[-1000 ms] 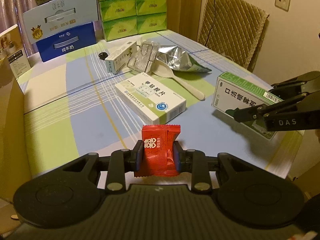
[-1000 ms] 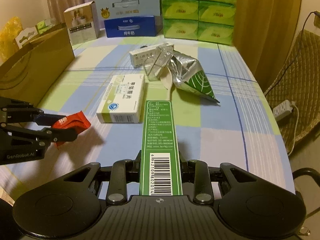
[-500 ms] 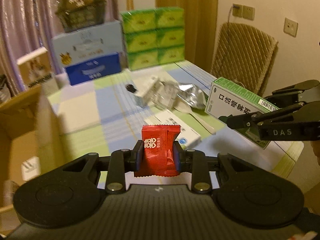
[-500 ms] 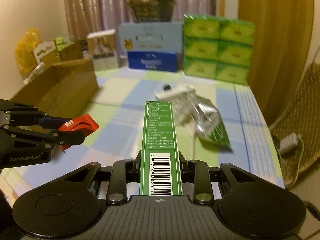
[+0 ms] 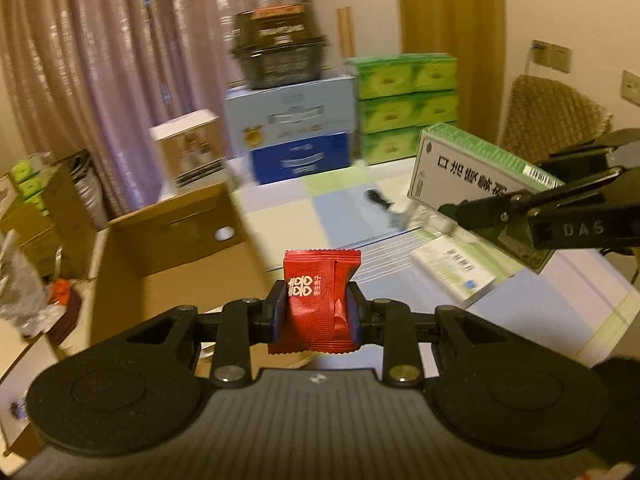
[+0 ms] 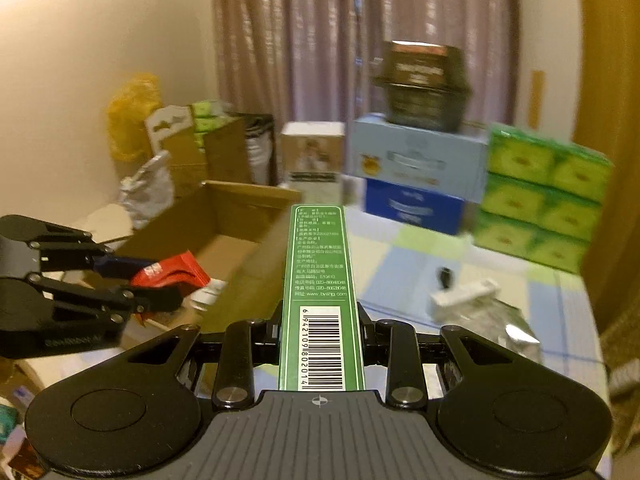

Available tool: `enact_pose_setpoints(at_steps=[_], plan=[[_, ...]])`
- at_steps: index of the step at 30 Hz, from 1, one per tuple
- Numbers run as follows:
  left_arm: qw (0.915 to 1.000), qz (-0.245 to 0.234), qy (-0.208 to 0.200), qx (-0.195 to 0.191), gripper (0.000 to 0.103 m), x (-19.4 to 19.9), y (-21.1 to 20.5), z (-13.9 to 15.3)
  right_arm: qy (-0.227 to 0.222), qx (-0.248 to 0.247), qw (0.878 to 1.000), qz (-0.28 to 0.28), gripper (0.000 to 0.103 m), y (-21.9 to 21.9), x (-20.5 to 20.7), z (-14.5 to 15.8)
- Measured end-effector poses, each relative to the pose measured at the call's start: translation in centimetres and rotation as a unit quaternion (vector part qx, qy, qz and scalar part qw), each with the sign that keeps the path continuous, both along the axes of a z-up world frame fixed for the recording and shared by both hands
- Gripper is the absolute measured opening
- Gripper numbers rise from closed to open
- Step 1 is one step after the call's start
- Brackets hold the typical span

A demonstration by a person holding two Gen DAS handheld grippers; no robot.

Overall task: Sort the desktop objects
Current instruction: 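Carry the candy packet and green box into the cardboard box, open both tools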

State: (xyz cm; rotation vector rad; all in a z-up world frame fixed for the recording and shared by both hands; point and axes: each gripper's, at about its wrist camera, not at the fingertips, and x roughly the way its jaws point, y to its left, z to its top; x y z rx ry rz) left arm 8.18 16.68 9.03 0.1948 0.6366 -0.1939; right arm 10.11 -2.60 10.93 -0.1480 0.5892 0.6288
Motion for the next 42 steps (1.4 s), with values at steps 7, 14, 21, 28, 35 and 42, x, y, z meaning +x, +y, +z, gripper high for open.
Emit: enact_pose_setpoints(at_steps=[7, 14, 21, 28, 35, 42], plan=[[0.9987, 0.049, 0.013, 0.004, 0.025, -0.5, 6.3, -0.4, 0.013, 0.001, 0.999, 0.047, 0.028, 6.5, 0.5, -0.8], [0.9968, 0.077, 0.021, -0.002, 0.025, 0.3, 10.5, -1.2, 0.031, 0.000, 0.997, 0.065, 0.028, 10.4, 2.0, -2.1], [0.9947, 0.098, 0.025, -0.023, 0.025, 2.6, 14.0, -1.4, 0.040, -0.005, 0.996, 0.075, 0.028, 13.5, 3.3, -3.0], [0.9939, 0.098, 0.039, -0.033, 0.025, 4.4, 14.9, -2.8, 0.065, -0.006, 0.995, 0.080, 0.028, 15.9, 4.7, -5.0], [0.9934, 0.095, 0.053, -0.036, 0.025, 5.9, 15.5, -4.7, 0.076, -0.008, 0.994, 0.076, 0.028, 16.9, 6.0, -6.3], [0.9925, 0.090, 0.063, -0.054, 0.039, 7.1, 15.6, -6.2, 0.085, -0.003, 0.994, 0.065, 0.028, 17.1, 7.2, -7.2]])
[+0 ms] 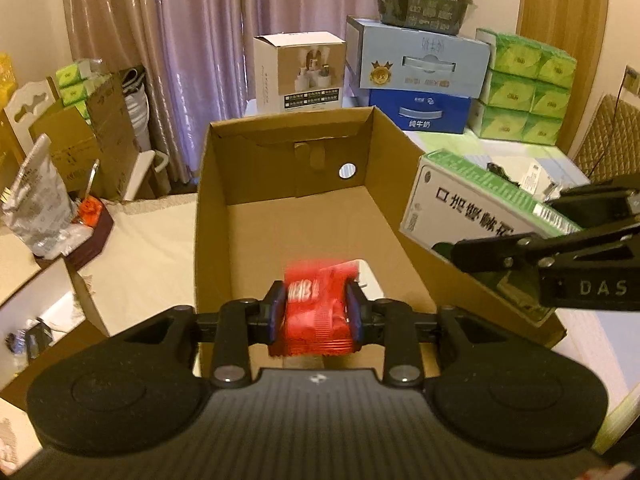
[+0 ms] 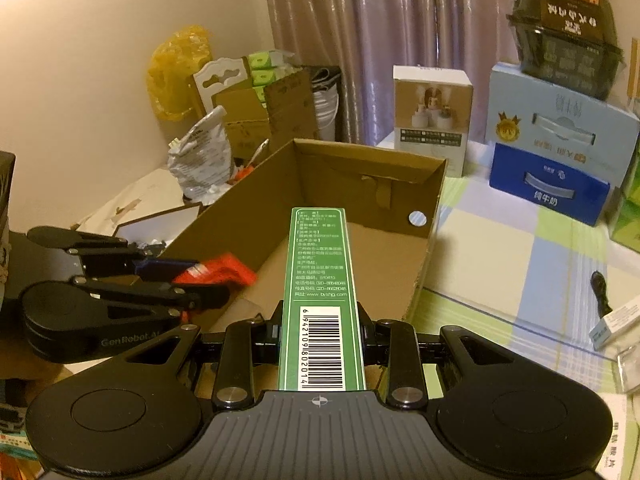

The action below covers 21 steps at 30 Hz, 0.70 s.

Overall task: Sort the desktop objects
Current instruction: 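Carry the candy packet and green box into the cardboard box, open both tools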

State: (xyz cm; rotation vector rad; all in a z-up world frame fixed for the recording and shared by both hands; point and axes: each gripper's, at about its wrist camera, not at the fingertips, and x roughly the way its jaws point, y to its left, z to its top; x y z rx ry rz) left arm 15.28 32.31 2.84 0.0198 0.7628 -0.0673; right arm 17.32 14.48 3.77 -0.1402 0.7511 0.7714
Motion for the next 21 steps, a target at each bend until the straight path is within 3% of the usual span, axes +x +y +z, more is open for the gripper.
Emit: enact_pose_setpoints(at_steps=[15, 16, 17, 19, 21], plan=[[0.9994, 0.023, -0.024, 0.014, 0.041, -1.7, 1.4, 0.8, 0.007, 0.007, 1.000, -0.003, 0.028, 0.8, 0.2, -0.9], [0.9993, 0.023, -0.024, 0.014, 0.042, -1.8, 1.4, 0.9, 0.006, 0.015, 1.000, -0.003, 0.030, 0.9, 0.3, -0.8], [0.9993, 0.023, -0.025, 0.015, 0.044, -1.9, 1.4, 1.0, 0.007, 0.023, 1.000, -0.005, 0.043, 0.8, 0.4, -0.6], [0.9991, 0.025, -0.030, 0.017, 0.047, -2.4, 1.2, 1.3, 0.005, 0.046, 0.999, -0.011, 0.058, 0.0, 0.3, -0.1], [0.9989, 0.028, -0.035, 0.017, 0.047, -3.0, 1.1, 1.7, -0.006, 0.055, 0.998, -0.012, 0.058, -0.9, -0.1, 0.5]])
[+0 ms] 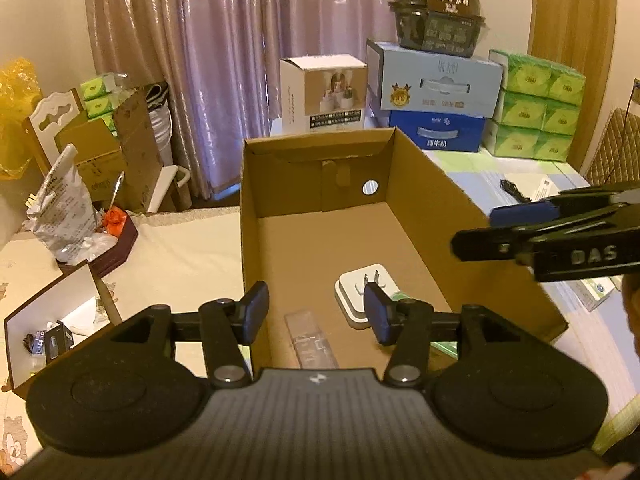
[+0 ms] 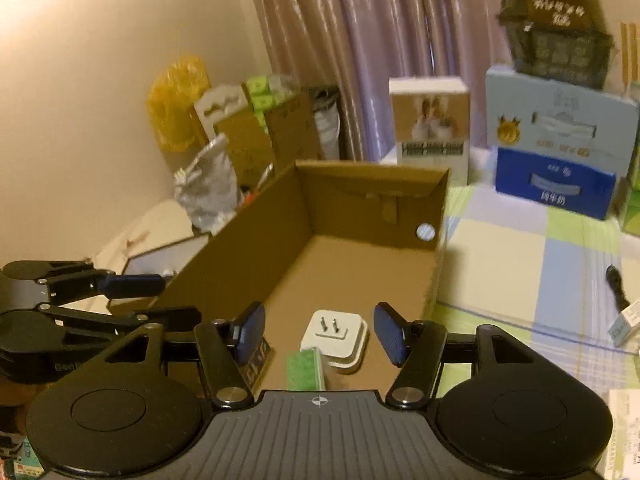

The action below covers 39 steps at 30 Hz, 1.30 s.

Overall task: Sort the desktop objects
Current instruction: 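Carry the candy packet and green box into the cardboard box, open both tools, then move both open tools back over the table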

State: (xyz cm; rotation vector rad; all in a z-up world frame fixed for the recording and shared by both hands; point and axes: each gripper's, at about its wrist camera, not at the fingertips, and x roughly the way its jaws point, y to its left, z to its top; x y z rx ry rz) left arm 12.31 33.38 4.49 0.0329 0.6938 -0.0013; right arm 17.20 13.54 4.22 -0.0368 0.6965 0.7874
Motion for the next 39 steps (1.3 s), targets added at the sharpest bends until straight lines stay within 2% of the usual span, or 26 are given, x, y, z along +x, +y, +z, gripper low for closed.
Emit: enact_pose_setpoints(at_steps=[3, 6, 9, 11, 14, 18, 25, 33, 39], plan=[[0.9999, 0.006, -0.004, -0.008, 0.048, -0.9, -0.3, 0.4, -0.012, 0.004, 1.000, -0.007, 0.058, -2.2, -1.0, 0.9], [0.9999, 0.006, -0.005, -0.014, 0.053, -1.8, -1.2, 1.0, -0.013, 0.015, 0.999, -0.029, 0.062, -5.2, -2.1, 1.9], [0.9998, 0.003, -0.008, -0.018, 0.061, -2.9, -2.7, 1.8, -0.020, 0.018, 0.998, -0.057, 0.073, -8.7, -3.3, 3.1], [0.9997, -0.001, -0.014, -0.021, 0.065, -3.7, -4.0, 2.6, -0.026, 0.016, 0.997, -0.077, 0.087, -11.0, -4.5, 3.8], [0.9994, -0.010, -0.026, -0.022, 0.075, -5.1, -6.2, 3.7, -0.028, 0.011, 0.994, -0.106, 0.101, -14.8, -6.4, 4.3], [0.9982, -0.030, -0.037, -0.037, 0.083, -6.7, -9.6, 5.1, -0.020, 0.013, 0.987, -0.161, 0.101, -20.3, -8.5, 4.5], [0.9948, -0.075, -0.048, -0.049, 0.101, -8.4, -16.3, 6.4, 0.007, 0.014, 0.966, -0.259, 0.101, -29.4, -11.3, 4.6], [0.9922, -0.108, -0.038, -0.049, 0.102, -8.6, -21.5, 6.5, 0.019, 0.015, 0.948, -0.318, 0.101, -35.7, -14.2, 5.1], [0.9906, -0.128, -0.022, -0.044, 0.102, -8.6, -23.8, 5.7, 0.021, 0.026, 0.943, -0.331, 0.101, -37.6, -15.1, 5.7]])
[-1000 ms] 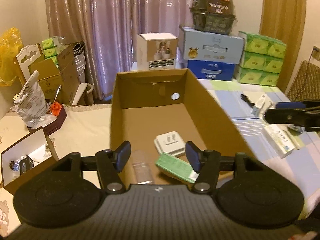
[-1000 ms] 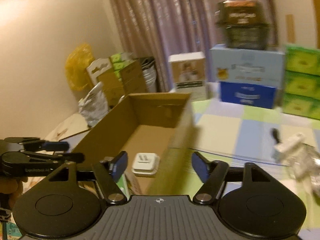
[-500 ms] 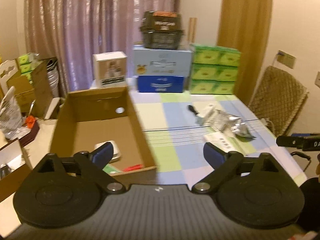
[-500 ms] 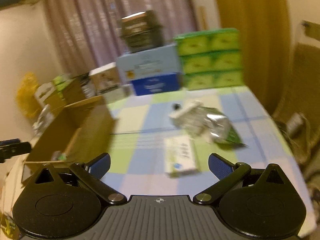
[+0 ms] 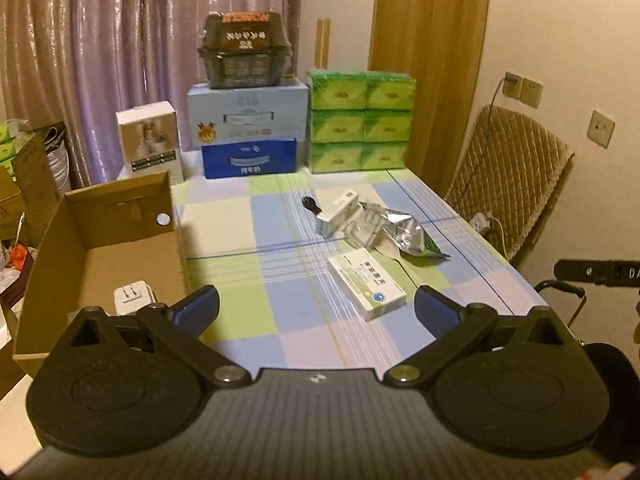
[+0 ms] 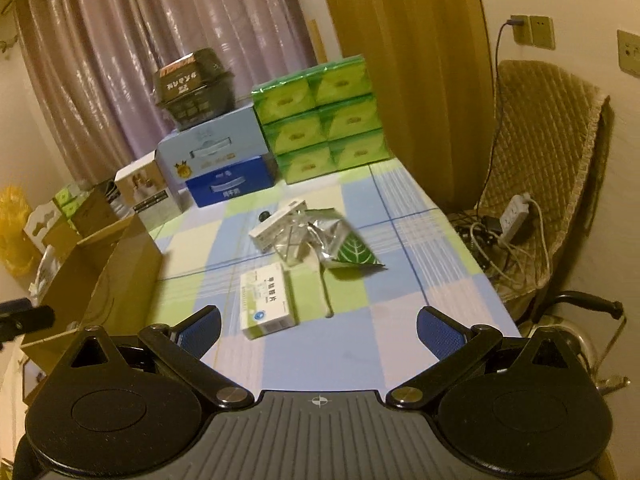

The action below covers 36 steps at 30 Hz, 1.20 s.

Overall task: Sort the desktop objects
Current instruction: 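Move both open tools back over the table, then lower the left tool toward the white medicine box while the right tool grasps the white spoon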

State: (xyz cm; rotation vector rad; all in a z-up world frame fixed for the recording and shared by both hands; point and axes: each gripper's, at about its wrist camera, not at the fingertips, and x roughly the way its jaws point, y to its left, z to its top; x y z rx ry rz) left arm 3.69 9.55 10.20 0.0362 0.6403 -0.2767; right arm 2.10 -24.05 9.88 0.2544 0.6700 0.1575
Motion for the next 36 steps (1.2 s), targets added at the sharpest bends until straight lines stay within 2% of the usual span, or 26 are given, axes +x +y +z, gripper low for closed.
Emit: enact_pose_setpoints(at_steps=[9, 19, 26, 36], plan=[[0.9998, 0.002, 0.017, -0.007, 0.102, 1.7, -1.8, -0.5, 0.009, -0.001, 1.000, 0.013, 0.101, -0.3, 1.8, -0.3], [0.9989, -0.010, 0.046, -0.002, 0.102, 4.9, -4.1, -2.8, 0.025, 0.012, 1.000, 0.005, 0.101, -1.4, 4.8, -1.6], [0.9974, -0.009, 0.071, 0.001, 0.102, 7.3, -6.1, -5.3, 0.044, 0.006, 0.999, 0.015, 0.101, -1.9, 7.4, -2.8], [0.9936, 0.005, 0.111, -0.016, 0.102, 11.5, -8.8, -9.6, 0.083, -0.021, 0.996, 0.038, 0.101, -2.9, 11.9, -5.1]])
